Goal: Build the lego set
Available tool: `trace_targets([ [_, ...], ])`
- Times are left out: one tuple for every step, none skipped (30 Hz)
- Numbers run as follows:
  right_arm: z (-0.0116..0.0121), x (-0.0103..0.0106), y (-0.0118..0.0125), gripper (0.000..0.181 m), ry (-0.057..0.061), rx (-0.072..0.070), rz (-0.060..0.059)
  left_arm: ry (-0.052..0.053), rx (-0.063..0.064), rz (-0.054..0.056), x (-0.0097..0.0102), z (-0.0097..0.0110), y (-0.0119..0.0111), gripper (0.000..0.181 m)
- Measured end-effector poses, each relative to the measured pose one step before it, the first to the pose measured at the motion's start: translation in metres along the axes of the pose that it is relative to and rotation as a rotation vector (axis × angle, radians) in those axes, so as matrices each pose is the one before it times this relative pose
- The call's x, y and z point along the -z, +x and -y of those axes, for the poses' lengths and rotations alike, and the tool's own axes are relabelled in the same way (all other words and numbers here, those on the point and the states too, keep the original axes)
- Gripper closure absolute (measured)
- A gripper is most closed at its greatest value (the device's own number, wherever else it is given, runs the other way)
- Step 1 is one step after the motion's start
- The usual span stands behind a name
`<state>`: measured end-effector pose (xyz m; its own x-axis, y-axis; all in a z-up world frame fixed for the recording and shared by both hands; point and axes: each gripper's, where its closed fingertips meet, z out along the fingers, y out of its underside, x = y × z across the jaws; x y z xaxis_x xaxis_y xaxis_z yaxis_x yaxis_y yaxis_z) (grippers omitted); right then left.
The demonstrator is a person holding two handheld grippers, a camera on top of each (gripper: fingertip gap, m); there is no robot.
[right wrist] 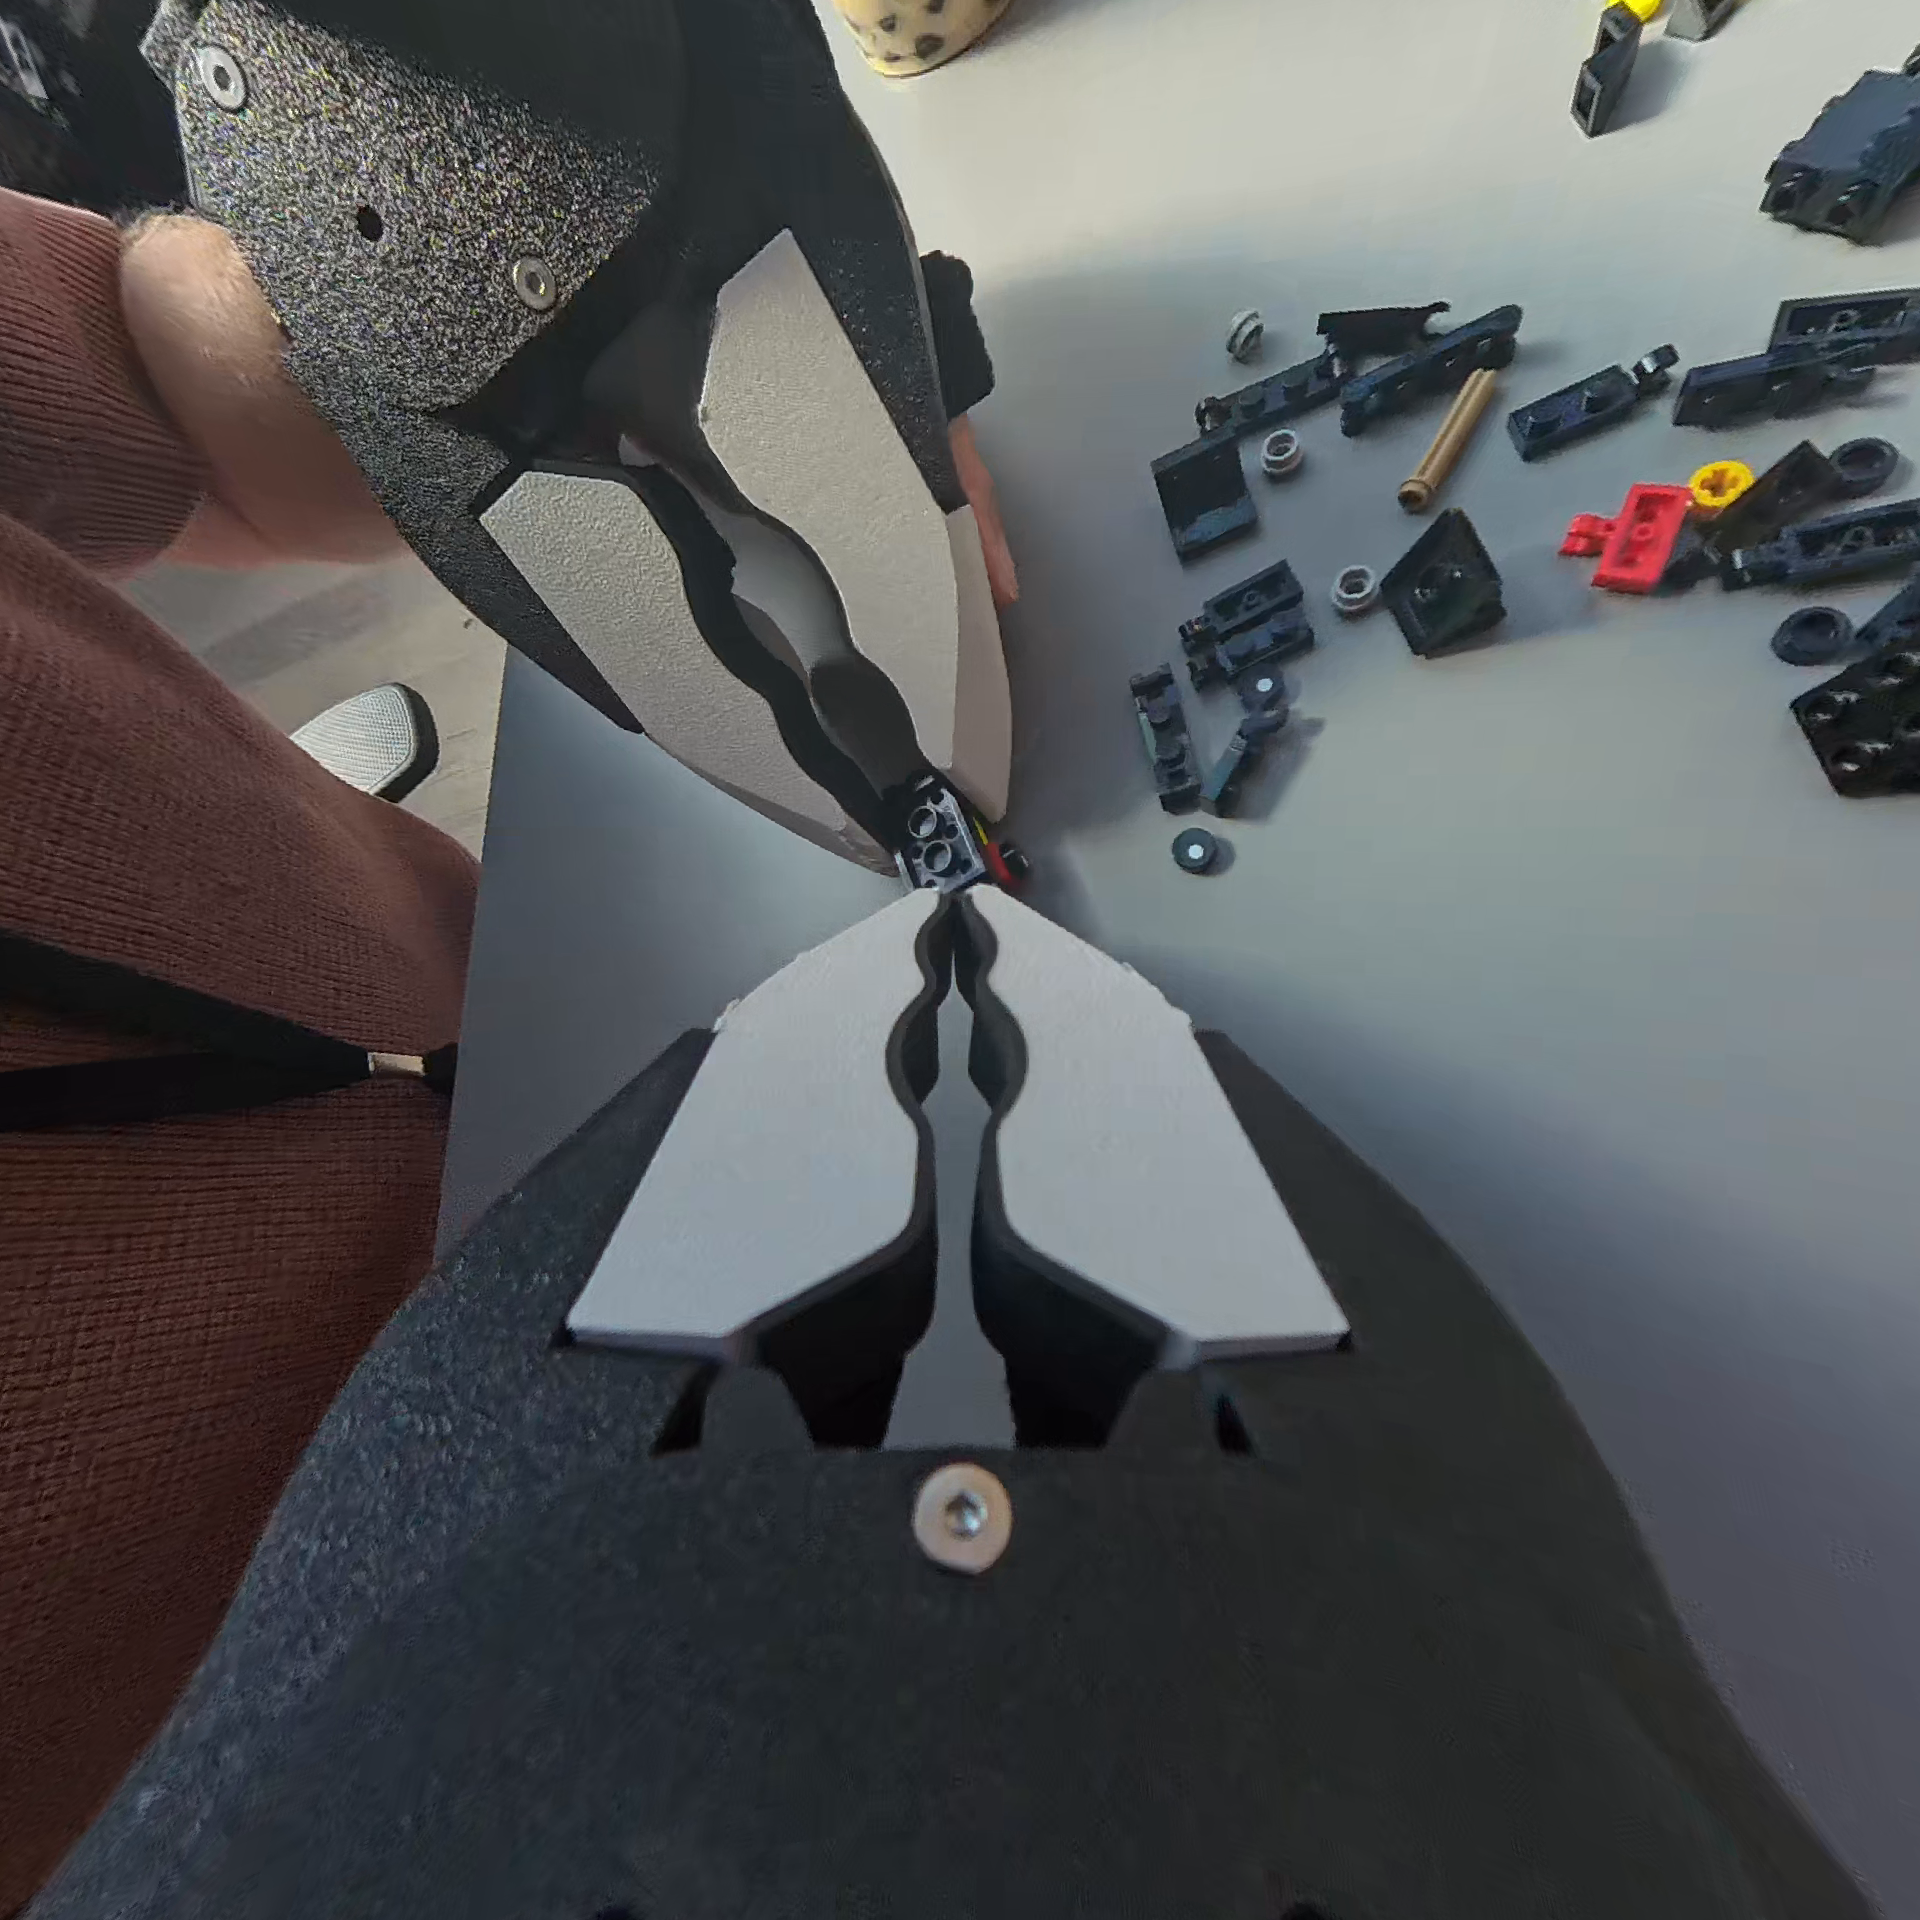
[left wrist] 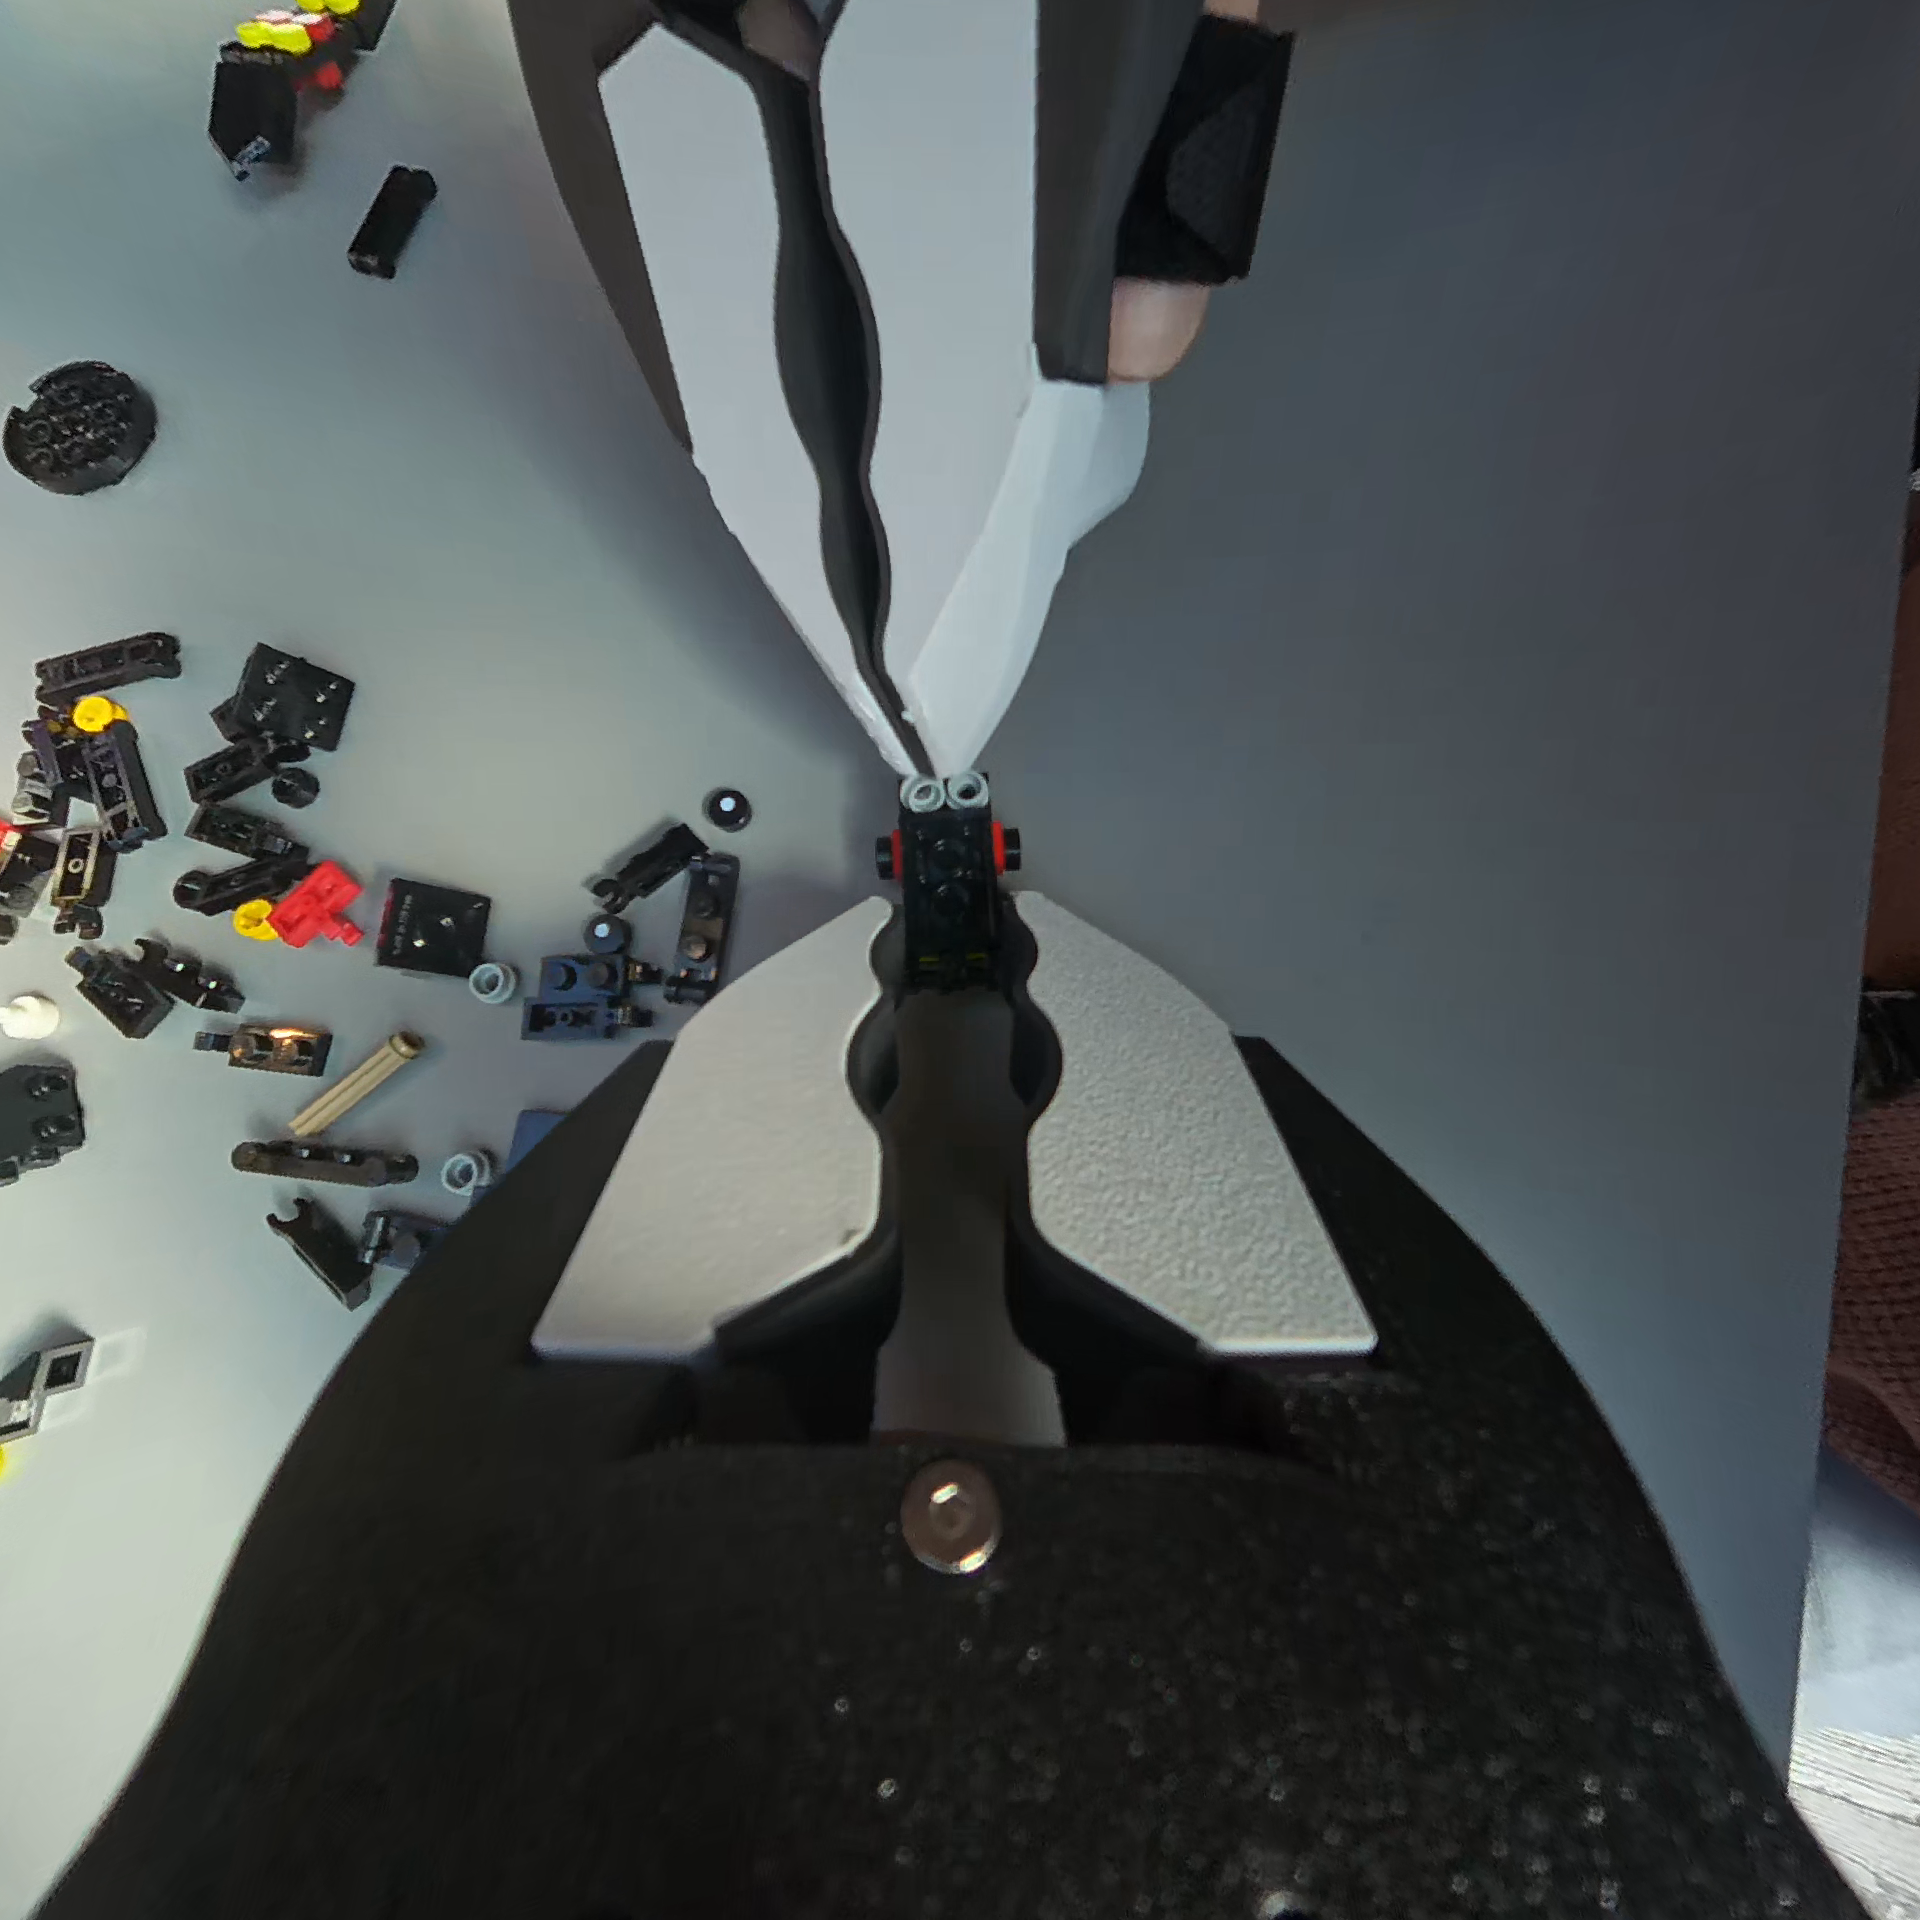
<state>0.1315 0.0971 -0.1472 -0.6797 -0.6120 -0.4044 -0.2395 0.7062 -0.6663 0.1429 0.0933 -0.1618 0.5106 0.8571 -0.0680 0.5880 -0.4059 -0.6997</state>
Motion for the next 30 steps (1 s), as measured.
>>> trace_targets([
  [-0.00036,-0.00079,0.00037,0.181,-0.0018,-0.0032,0.0000,-0.0046,-0.0031,-0.0007,-0.00011,-0.00001,-0.00011,0.164],
  [0.00083,0.00019,0.00122,0.181,0.0077,-0.0016,-0.0017,-0.0032,-0.0021,0.0001,-0.00007,0.00005,-0.00003,0.164],
  [-0.00057,0.00012,0.00116,0.181,-0.0019,-0.0065,0.0004,-0.0007,-0.0003,0.0000,-0.00005,0.00001,0.00001,0.164],
  [-0.00179,-0.00034,-0.00031,0.181,-0.0095,-0.0016,0.0069,0.0009,0.0009,-0.0002,-0.00010,0.00014,-0.00004,0.164],
  [-0.00034,0.00000,-0.00029,0.181,0.0023,0.0004,0.0039,0.0013,0.0017,-0.0009,-0.00007,-0.00002,-0.00001,0.164],
  [-0.00074,0.00003,0.00032,0.181,-0.0015,-0.0050,0.0020,0.0015,0.0025,-0.0019,-0.00004,0.00009,0.00003,0.164],
  [-0.00033,-0.00013,0.00057,0.181,0.0012,-0.0041,0.0016,0.0011,0.0026,-0.0023,0.00002,0.00000,0.00000,0.164],
  [-0.00037,-0.00001,0.00138,0.181,-0.0003,-0.0056,-0.0017,-0.0002,0.0008,-0.0016,0.00005,-0.00009,-0.00004,0.164],
  [-0.00011,0.00007,0.00146,0.181,0.0017,-0.0024,-0.0036,-0.0014,-0.0009,-0.0010,-0.00006,-0.00002,0.00004,0.164],
  [0.00015,0.00048,-0.00045,0.181,0.0026,0.0006,0.0072,-0.0017,-0.0014,-0.0005,-0.00005,0.00010,-0.00002,0.164],
  [0.00075,0.00116,-0.00024,0.181,0.0040,0.0100,-0.0026,-0.0014,-0.0013,-0.0008,-0.00005,-0.00003,0.00000,0.164],
  [0.00141,0.00175,0.00008,0.181,0.0095,0.0321,-0.0167,-0.0002,0.0001,-0.0020,-0.00004,0.00001,0.00000,0.164],
  [0.00158,0.00164,0.00097,0.181,0.0100,0.0365,-0.0308,0.0012,0.0015,-0.0026,-0.00008,0.00012,-0.00001,0.164],
  [0.00158,0.00108,0.00140,0.176,0.0083,0.0400,-0.0404,0.0015,0.0011,-0.0018,-0.00016,0.00021,-0.00018,0.164],
  [0.00058,0.00038,0.00050,0.174,0.0025,0.0399,-0.0358,0.0008,0.0006,-0.0008,-0.00028,0.00017,-0.00009,0.164],
  [-0.00081,-0.00069,-0.00265,0.174,-0.0088,0.0280,-0.0099,-0.0001,-0.0005,0.0000,-0.00018,0.00016,-0.00019,0.164],
  [-0.00138,-0.00172,-0.00287,0.175,-0.0161,0.0113,0.0015,-0.0005,-0.0013,-0.0001,-0.00021,0.00019,-0.00006,0.164],
  [-0.00110,-0.00206,-0.00146,0.175,-0.0112,0.0048,0.0016,-0.0010,-0.0011,-0.0008,-0.00011,0.00019,0.00003,0.164],
  [0.00042,-0.00047,0.00130,0.176,0.0023,-0.0041,-0.0054,-0.0015,-0.0007,-0.0012,-0.00008,-0.00002,-0.00005,0.164],
  [0.00042,0.00016,0.00158,0.176,0.0021,-0.0112,0.0007,-0.0005,-0.0007,0.0001,-0.00006,0.00003,-0.00003,0.164],
  [0.00026,0.00041,0.00077,0.177,0.0039,-0.0134,0.0071,0.0002,-0.0011,0.0016,-0.00005,0.00009,0.00002,0.164],
  [-0.00002,0.00036,0.00065,0.178,0.0030,-0.0083,0.0034,-0.0004,-0.0007,0.0016,-0.00001,0.00001,0.00004,0.164],
  [-0.00096,0.00010,0.00142,0.178,-0.0038,0.0003,-0.0059,0.0000,0.0001,0.0008,-0.00003,0.00004,-0.00001,0.164],
  [-0.00108,-0.00014,0.00047,0.178,-0.0045,0.0012,-0.0017,0.0006,0.0010,-0.0006,-0.00007,0.00009,0.00002,0.164],
  [-0.00096,-0.00055,-0.00062,0.178,-0.0054,-0.0026,0.0063,0.0005,0.0010,-0.0010,-0.00011,-0.00002,-0.00002,0.164],
  [0.00022,-0.00016,-0.00065,0.179,0.0018,-0.0009,0.0068,0.0003,0.0005,-0.0006,-0.00002,0.00001,-0.00011,0.164],
  [-0.00006,-0.00004,0.00009,0.180,-0.0008,-0.0015,0.0036,0.0003,0.0010,-0.0008,0.00004,-0.00004,0.00000,0.164],
  [0.00023,0.00001,0.00000,0.181,-0.0003,-0.0041,0.0063,0.0005,0.0010,-0.0008,-0.00003,0.00004,-0.00004,0.164],
  [0.00009,-0.00009,-0.00018,0.181,-0.0003,-0.0031,0.0063,-0.0002,-0.0002,-0.0004,-0.00001,-0.00001,-0.00010,0.164],
  [-0.00011,-0.00005,-0.00026,0.181,-0.0019,-0.0023,0.0058,-0.0011,-0.0009,-0.0001,0.00005,0.00003,-0.00002,0.164],
])
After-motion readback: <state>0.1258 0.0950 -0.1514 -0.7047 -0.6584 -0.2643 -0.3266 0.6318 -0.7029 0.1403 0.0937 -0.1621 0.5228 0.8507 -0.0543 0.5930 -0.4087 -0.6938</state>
